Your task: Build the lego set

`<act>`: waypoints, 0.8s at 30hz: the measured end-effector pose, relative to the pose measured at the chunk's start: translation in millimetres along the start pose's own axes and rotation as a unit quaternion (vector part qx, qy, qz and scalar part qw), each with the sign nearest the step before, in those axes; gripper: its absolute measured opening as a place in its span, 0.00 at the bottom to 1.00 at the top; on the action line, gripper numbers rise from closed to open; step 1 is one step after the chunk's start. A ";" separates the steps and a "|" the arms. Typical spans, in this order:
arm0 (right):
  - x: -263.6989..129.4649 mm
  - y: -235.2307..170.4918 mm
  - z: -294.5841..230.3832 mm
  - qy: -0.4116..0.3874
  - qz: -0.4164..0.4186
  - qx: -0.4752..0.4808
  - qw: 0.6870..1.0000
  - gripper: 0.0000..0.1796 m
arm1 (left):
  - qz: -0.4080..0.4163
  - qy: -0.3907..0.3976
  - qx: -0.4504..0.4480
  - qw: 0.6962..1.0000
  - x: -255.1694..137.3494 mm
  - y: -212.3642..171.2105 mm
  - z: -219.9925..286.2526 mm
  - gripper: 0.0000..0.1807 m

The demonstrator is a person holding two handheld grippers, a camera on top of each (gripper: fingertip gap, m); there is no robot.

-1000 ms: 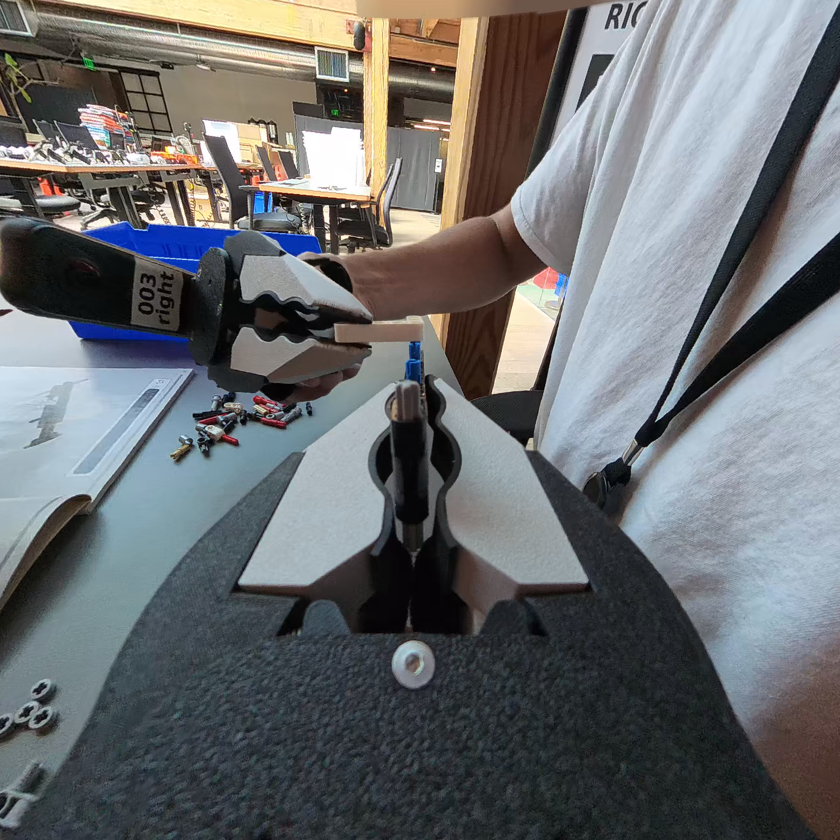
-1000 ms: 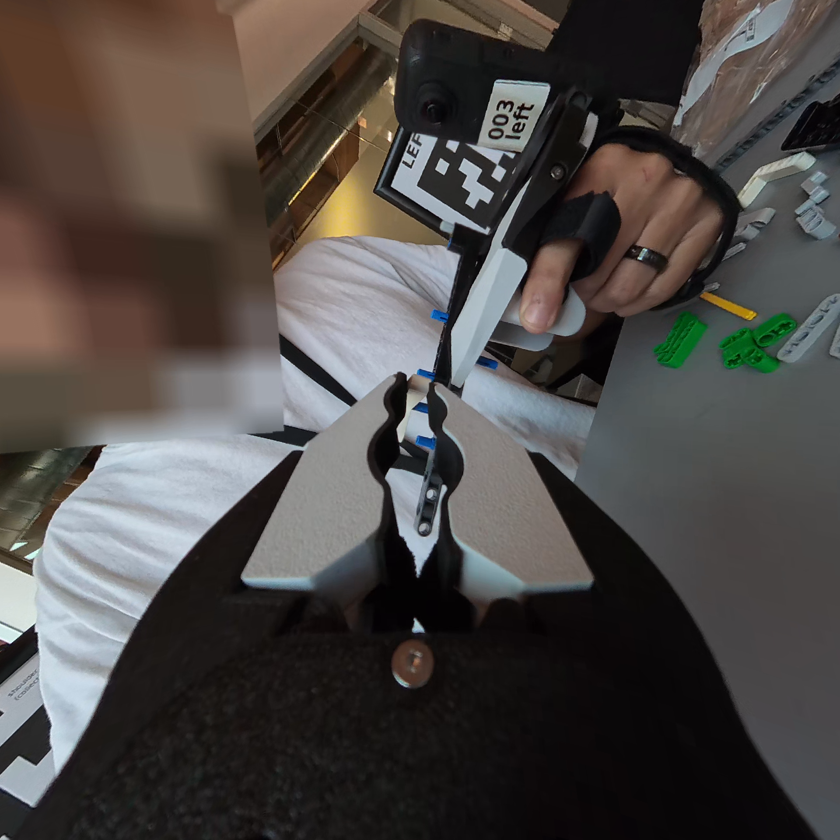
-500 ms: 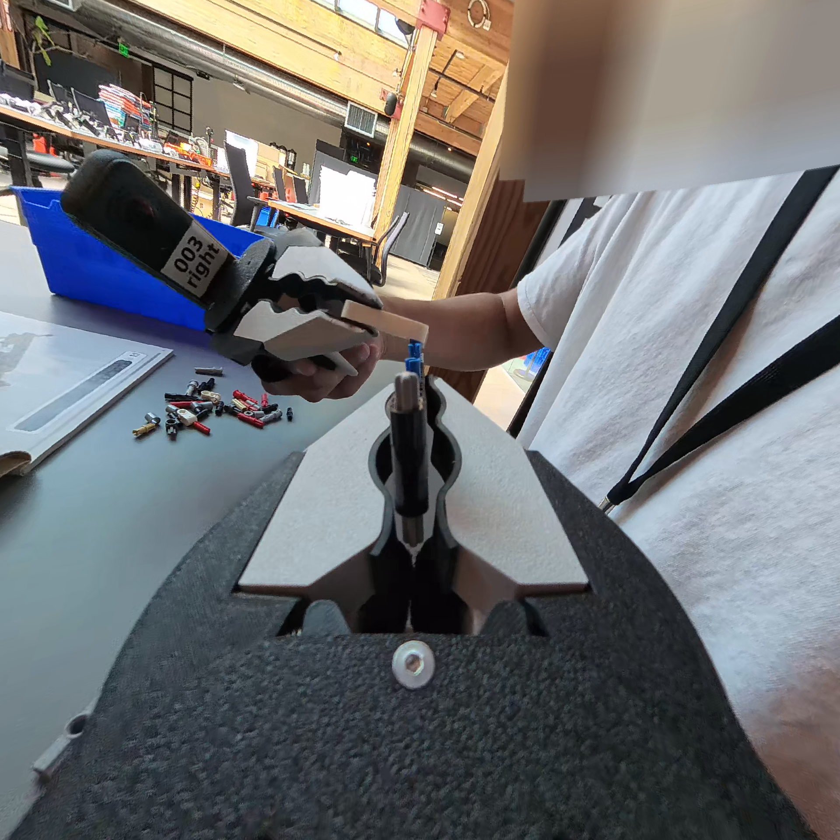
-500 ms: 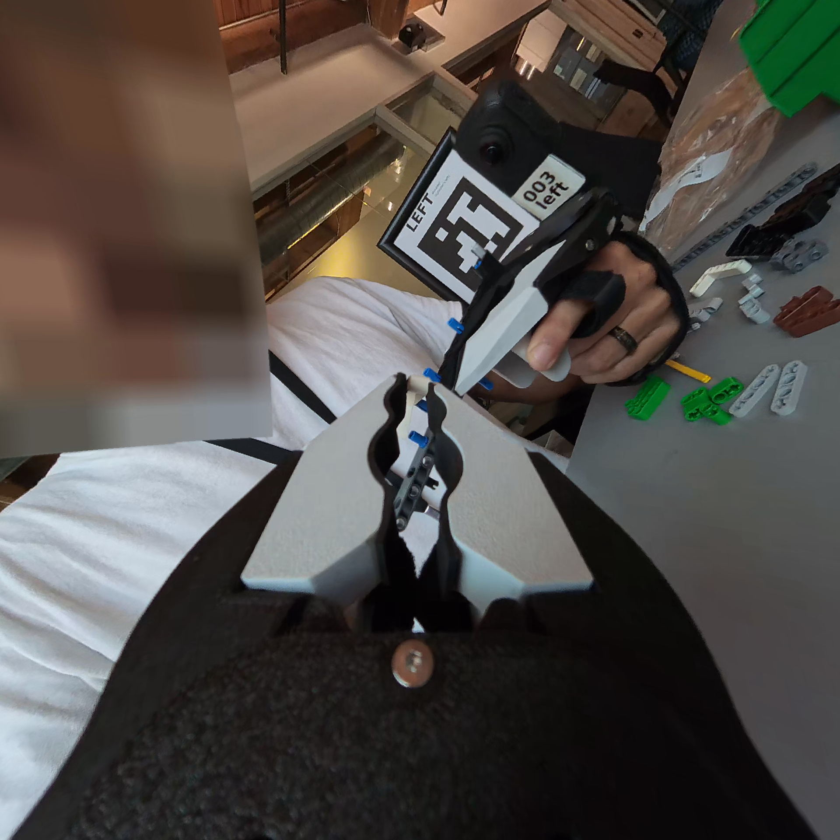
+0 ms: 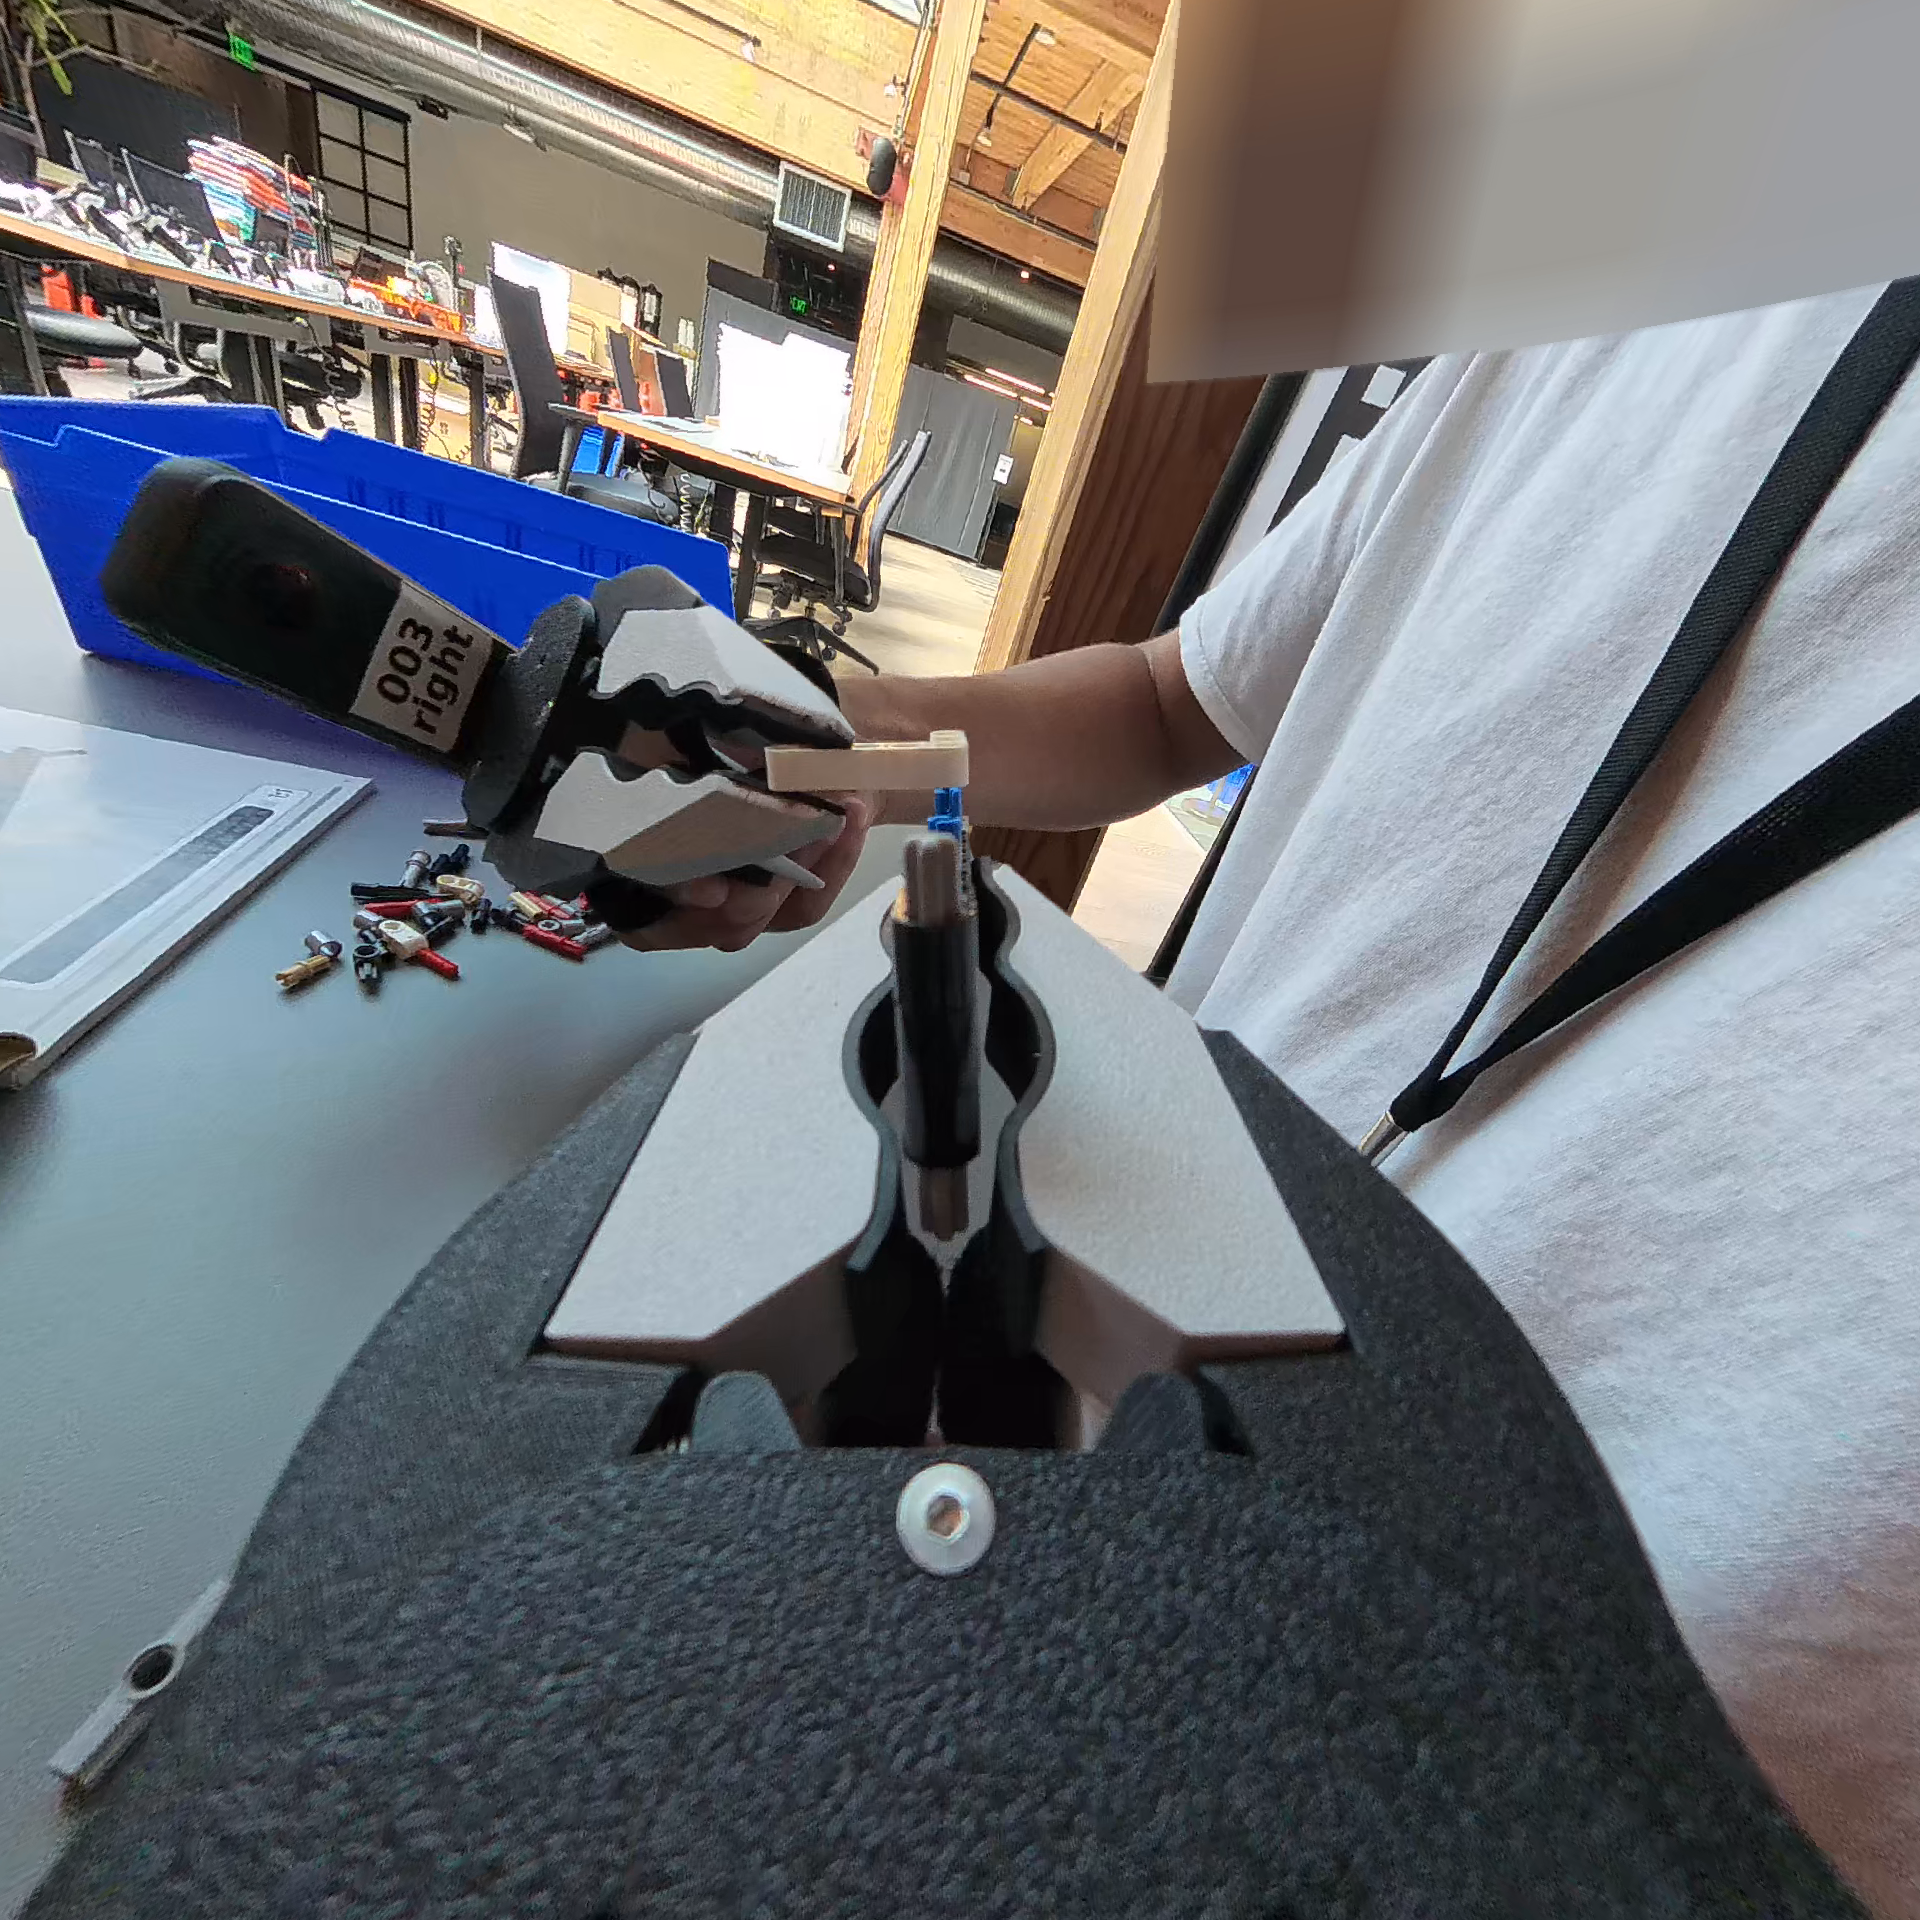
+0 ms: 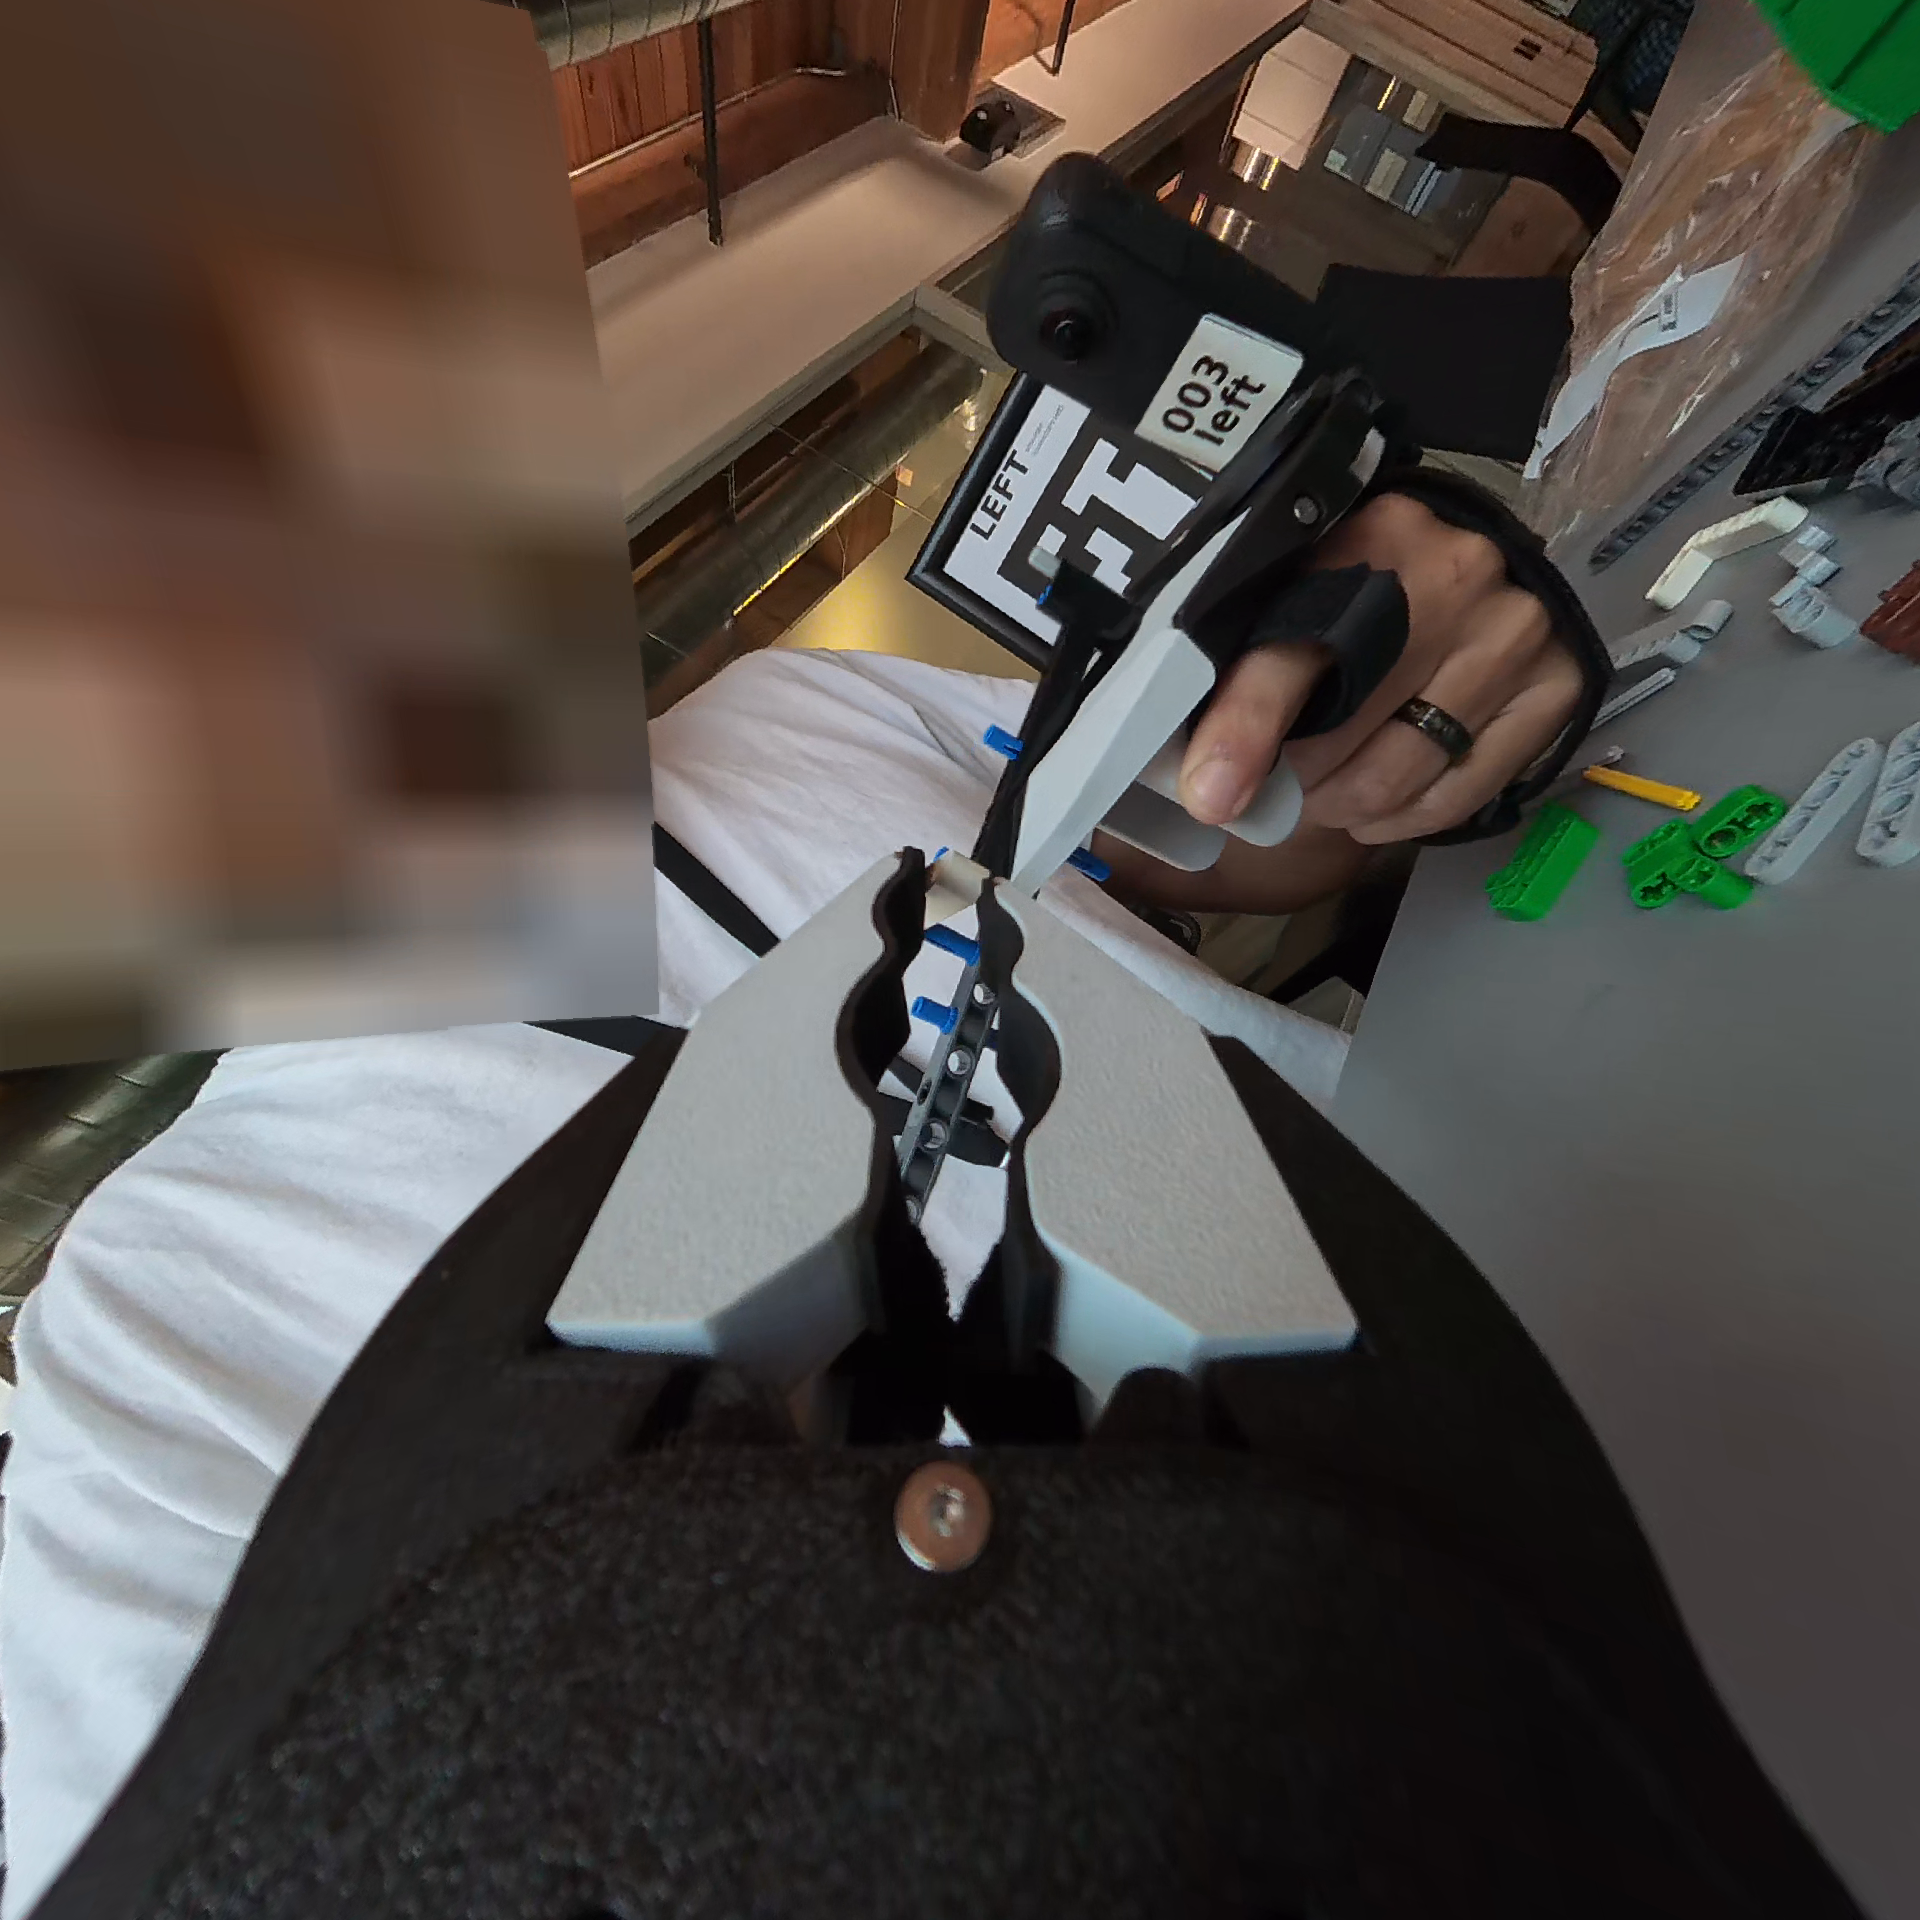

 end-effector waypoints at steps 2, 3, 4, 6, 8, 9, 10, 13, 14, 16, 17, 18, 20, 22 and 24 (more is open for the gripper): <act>1.5 -0.6 0.0 -0.004 -0.005 -0.006 1.000 0.05 | -0.002 -0.001 -0.002 1.000 0.5 -1.2 0.4 0.03; 1.9 -1.4 0.4 -0.009 -0.009 -0.010 1.000 0.05 | -0.003 -0.002 -0.005 1.000 0.5 -1.8 0.4 0.03; 1.5 -0.9 0.8 -0.013 -0.008 -0.012 1.000 0.05 | 0.001 0.000 -0.006 1.000 0.1 -1.3 -0.2 0.03; 0.7 -1.1 1.0 -0.017 -0.008 -0.021 1.000 0.05 | 0.004 -0.003 -0.014 1.000 -0.6 -1.9 -0.9 0.03; -0.2 0.0 1.5 -0.019 -0.002 -0.022 1.000 0.05 | 0.011 -0.003 -0.022 1.000 -0.8 -1.2 -2.0 0.03; -0.6 1.1 1.5 -0.022 0.000 -0.026 0.999 0.05 | 0.014 0.001 -0.024 1.000 -1.0 -0.7 -2.8 0.03; -1.8 3.7 0.7 -0.026 0.006 -0.032 0.999 0.05 | 0.020 0.004 -0.031 0.999 -1.3 0.5 -3.9 0.03; -6.1 9.2 -1.1 -0.038 0.013 -0.045 0.998 0.05 | 0.040 0.013 -0.059 0.997 -2.0 1.4 -7.4 0.03; -7.0 9.7 -1.4 -0.044 0.012 -0.051 0.998 0.05 | 0.046 0.016 -0.067 0.997 -2.0 0.2 -8.0 0.03; -6.4 7.1 0.6 -0.057 0.001 -0.052 0.997 0.06 | 0.052 0.015 -0.068 0.996 -2.0 -2.5 -4.7 0.03; -4.9 3.6 2.8 -0.059 -0.006 -0.042 0.997 0.06 | 0.050 0.015 -0.062 0.997 -1.5 -3.8 -2.0 0.03; -3.1 0.3 4.3 -0.054 -0.010 -0.026 0.998 0.07 | 0.046 0.019 -0.056 0.997 -0.5 -4.8 0.6 0.03; 0.4 -4.4 6.9 -0.048 -0.008 -0.017 0.999 0.07 | 0.032 0.029 -0.048 0.998 1.7 -6.4 4.3 0.03; 1.8 -6.5 6.6 -0.037 -0.004 -0.010 0.999 0.07 | 0.031 0.034 -0.052 0.998 2.0 -6.1 6.7 0.03; -0.3 -6.6 8.4 -0.043 0.002 -0.021 0.999 0.04 | 0.039 0.036 -0.072 0.996 0.4 -5.1 6.2 0.03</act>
Point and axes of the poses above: each gripper's, where its closed fingertips meet, x out along the fingers, y out of its top, z = x × y across the jaws, the point moved 4 cm from there along -x, back along the fingers, and after that the axes turned 13 degrees about -x, right-handed, at the moved point
